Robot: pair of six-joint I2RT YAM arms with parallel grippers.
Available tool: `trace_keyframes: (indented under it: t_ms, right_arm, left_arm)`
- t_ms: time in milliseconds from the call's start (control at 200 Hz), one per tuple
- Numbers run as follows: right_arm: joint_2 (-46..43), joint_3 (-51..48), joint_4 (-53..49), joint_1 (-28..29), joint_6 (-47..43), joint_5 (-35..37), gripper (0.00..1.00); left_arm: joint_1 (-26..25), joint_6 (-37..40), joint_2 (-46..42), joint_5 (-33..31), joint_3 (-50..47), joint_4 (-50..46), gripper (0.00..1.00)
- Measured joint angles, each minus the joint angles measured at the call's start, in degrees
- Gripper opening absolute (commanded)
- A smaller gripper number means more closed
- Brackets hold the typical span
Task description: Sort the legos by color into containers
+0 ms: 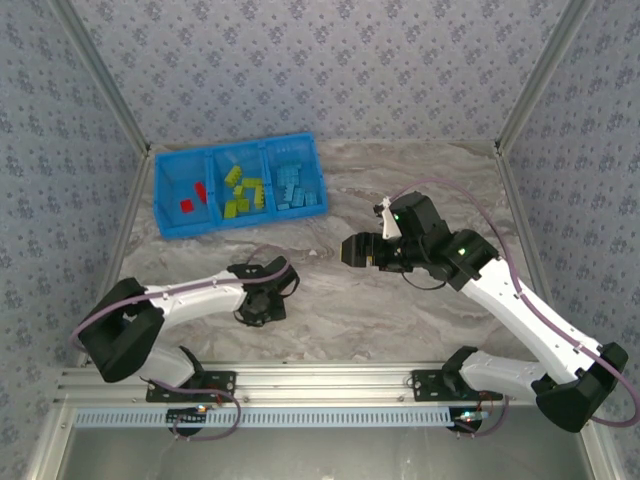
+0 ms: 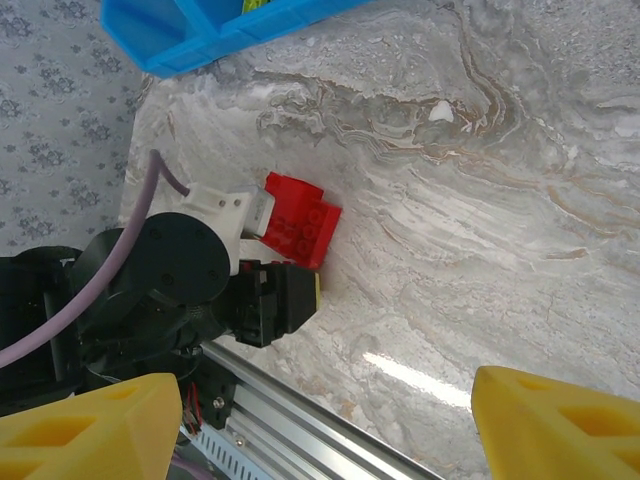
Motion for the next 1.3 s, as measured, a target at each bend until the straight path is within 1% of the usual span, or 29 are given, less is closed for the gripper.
trace_keyframes:
  t_ms: [80, 155, 230, 300, 340, 395, 495, 575, 655, 725, 820, 889, 984, 1054, 1149, 1234, 1299]
  right_arm:
    - [0.0, -0.2, 0.0, 0.0, 0.0, 0.0, 0.79]
    - [0.0, -0.2, 0.1, 0.0, 0.0, -0.4, 0.79]
    - [0.0, -0.2, 0.3, 0.2, -0.3, -1.6, 0.79]
    - [0.0, -0.2, 0.9, 0.7, -0.7, -3.0, 0.79]
    - [0.0, -0.2, 1.6, 0.9, -1.0, -3.6, 0.79]
    - [0.0, -0.2, 2.5, 1.3, -1.2, -4.2, 0.79]
    - [0.2, -0.2, 3.4, 1.4, -1.3, -4.4, 0.79]
    - [0.9, 0.6, 3.3, 1.4, -1.3, -4.4, 0.79]
    - [1.4, 1.6, 3.2, 1.4, -1.3, -4.4, 0.79]
    - [1.4, 2.5, 2.8, 1.5, -1.4, -4.2, 0.79]
    - [1.0, 3.3, 2.1, 1.5, -1.4, -3.5, 0.79]
    - [0.2, 3.3, 1.3, 1.6, -1.6, -2.7, 0.79]
    - [-1.2, 3.3, 0.5, 1.6, -1.6, -1.7, 0.79]
    - [-2.2, 3.3, -0.2, 1.6, -1.6, -1.2, 0.79]
    - [-3.2, 3.3, -1.0, 1.6, -1.6, -0.8, 0.79]
    - [-3.5, 3.3, -1.5, 1.6, -1.6, -0.3, 0.79]
    - [-3.5, 3.3, -1.5, 1.6, -1.6, 0.0, 0.79]
  left_arm:
    - [0.0, 0.2, -1.2, -0.3, 0.2, -0.6, 0.35]
    - [0.0, 0.6, -3.2, -0.8, 1.8, -3.3, 0.34]
    - [0.2, 1.5, -6.4, -1.7, 6.0, -6.9, 0.34]
    - [1.4, 3.0, -9.4, -2.3, 11.6, -9.2, 0.34]
    - [3.2, 4.3, -10.8, -2.7, 15.0, -9.9, 0.34]
    - [6.9, 6.6, -12.1, -2.4, 19.3, -10.6, 0.34]
    - [17.0, 11.3, -11.9, -1.3, 25.3, -10.9, 0.34]
    - [25.5, 15.3, -8.9, -0.7, 29.6, -11.8, 0.34]
    - [33.6, 19.0, -3.5, 0.4, 33.6, -11.8, 0.33]
    - [38.9, 21.2, 1.4, 1.8, 36.5, -11.8, 0.33]
    - [44.6, 23.3, 8.9, 3.1, 41.0, -12.0, 0.37]
    - [47.4, 24.0, 14.3, 3.5, 45.2, -12.5, 0.42]
    - [50.1, 24.4, 20.1, 4.1, 50.3, -13.1, 0.46]
    - [52.0, 24.6, 23.2, 4.6, 53.4, -14.3, 0.52]
    - [53.6, 25.3, 25.6, 5.1, 56.7, -15.9, 0.63]
    - [54.1, 25.6, 25.6, 5.4, 57.8, -17.2, 0.67]
    - [54.0, 25.9, 24.7, 6.2, 57.8, -18.1, 0.67]
